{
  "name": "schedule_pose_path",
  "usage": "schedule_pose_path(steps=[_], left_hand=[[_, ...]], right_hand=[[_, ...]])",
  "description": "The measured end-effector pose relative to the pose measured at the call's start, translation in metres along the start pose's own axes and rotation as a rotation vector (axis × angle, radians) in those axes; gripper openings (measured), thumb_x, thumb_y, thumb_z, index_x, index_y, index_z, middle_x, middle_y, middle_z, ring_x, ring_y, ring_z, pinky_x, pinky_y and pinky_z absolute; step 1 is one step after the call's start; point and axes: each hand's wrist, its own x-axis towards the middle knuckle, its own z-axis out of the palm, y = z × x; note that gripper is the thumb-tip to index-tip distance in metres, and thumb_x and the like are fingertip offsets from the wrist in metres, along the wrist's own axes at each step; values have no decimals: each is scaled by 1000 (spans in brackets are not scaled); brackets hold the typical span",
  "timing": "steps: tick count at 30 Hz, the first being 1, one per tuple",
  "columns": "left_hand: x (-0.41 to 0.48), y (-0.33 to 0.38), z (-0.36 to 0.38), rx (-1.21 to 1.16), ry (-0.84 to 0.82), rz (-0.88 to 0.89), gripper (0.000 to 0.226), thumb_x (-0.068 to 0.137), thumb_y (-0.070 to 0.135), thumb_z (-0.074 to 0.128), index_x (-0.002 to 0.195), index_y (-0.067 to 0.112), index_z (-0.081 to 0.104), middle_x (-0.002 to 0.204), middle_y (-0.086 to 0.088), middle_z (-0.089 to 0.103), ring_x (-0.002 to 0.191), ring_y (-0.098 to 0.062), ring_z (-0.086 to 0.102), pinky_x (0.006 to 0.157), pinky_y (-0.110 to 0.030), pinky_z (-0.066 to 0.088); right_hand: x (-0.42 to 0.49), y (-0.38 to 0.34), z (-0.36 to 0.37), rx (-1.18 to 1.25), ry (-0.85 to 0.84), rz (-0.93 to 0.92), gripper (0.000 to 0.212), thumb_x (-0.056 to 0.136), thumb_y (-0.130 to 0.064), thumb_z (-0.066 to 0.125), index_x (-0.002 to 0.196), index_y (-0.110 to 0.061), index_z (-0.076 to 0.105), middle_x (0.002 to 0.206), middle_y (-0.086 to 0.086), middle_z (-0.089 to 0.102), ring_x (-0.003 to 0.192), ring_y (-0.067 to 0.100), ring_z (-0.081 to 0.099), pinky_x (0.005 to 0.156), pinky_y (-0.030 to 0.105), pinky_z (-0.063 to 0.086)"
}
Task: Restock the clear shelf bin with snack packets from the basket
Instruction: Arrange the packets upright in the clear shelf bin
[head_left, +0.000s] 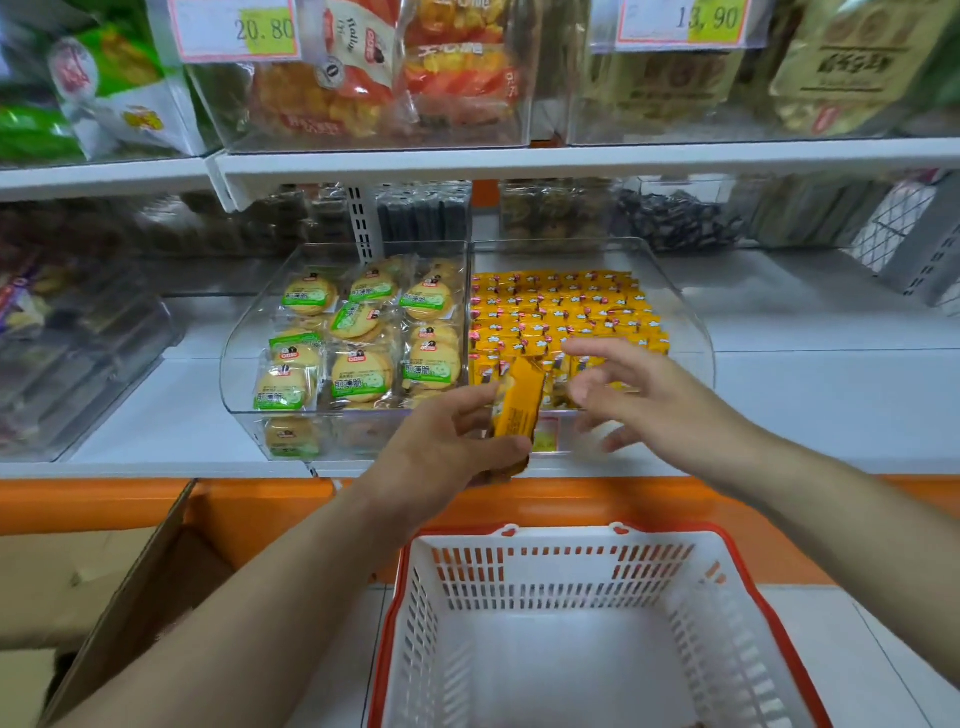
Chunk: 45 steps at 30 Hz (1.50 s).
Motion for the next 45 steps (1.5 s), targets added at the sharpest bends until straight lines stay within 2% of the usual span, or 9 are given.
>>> schedule_pose_path(steps=[7, 10, 13, 21, 25, 29, 36, 40, 45], left_hand=[[-2, 5, 34, 281, 7, 120, 51, 78, 23, 88, 92, 65, 65, 96, 19, 69, 82, -6, 72, 66, -20, 60], [0, 7, 36, 198, 59, 96, 33, 67, 42, 86, 94, 53, 68, 100, 20, 74, 85, -9, 71, 66, -22, 58], [3, 8, 35, 143, 120, 81, 50, 60, 51, 82, 105, 36, 68, 112, 3, 75, 87, -15, 67, 68, -26, 54], [13, 9, 35, -142, 210, 21, 39, 88, 17, 78, 120, 17, 55, 88, -7, 80, 78, -18, 77, 66, -28, 62], [20, 6, 41, 18, 198, 81, 21, 92, 22, 74, 105, 25, 57, 87, 3, 80, 76, -7, 73, 59, -22, 56], [24, 9, 41, 54, 201, 133, 50, 91, 23, 73, 138, 18, 57, 92, 8, 80, 85, -6, 74, 65, -17, 56], [34, 9, 19, 366, 268, 259, 52, 90, 26, 76, 140, 22, 59, 107, 12, 73, 93, -7, 71, 82, -34, 63], [38, 0, -3, 632, 450, 235, 59, 87, 38, 78, 140, 26, 55, 119, 11, 65, 101, -11, 61, 86, -44, 61], [42, -12, -7, 778, 478, 272, 68, 85, 38, 81, 143, 22, 49, 127, 5, 61, 107, -16, 65, 86, -46, 61]], right_hand=[[-5, -2, 1, -28, -40, 60, 30, 91, -48, 62, 108, -23, 66, 81, 2, 68, 61, 13, 63, 55, 28, 48], [-8, 0, -10, 32, -28, 68, 23, 93, -41, 63, 106, -23, 68, 80, 0, 72, 64, 13, 65, 57, 28, 49], [-11, 4, -17, 89, -18, 72, 19, 94, -38, 64, 106, -24, 66, 78, -3, 72, 68, 14, 67, 58, 26, 50], [-15, 10, -8, 11, -86, 86, 22, 99, -34, 58, 91, -17, 70, 91, 3, 74, 85, 24, 73, 71, 40, 57], [-10, 13, -6, 14, 28, -4, 16, 97, -33, 61, 112, -33, 63, 99, -10, 71, 88, 12, 71, 76, 38, 61], [-5, 10, -10, -5, -49, -95, 46, 94, -21, 67, 129, -47, 53, 104, -8, 63, 82, 12, 71, 64, 28, 58], [15, -4, -24, -205, 14, -202, 46, 81, -16, 75, 112, -44, 57, 90, -7, 59, 68, 32, 69, 66, 49, 60], [49, 1, -38, -320, 247, -164, 45, 74, -17, 77, 95, -47, 51, 83, -11, 59, 64, 12, 62, 59, 33, 48], [86, 27, -31, -473, 194, -30, 44, 75, -5, 77, 92, -35, 50, 77, -2, 61, 56, 14, 54, 51, 28, 45]])
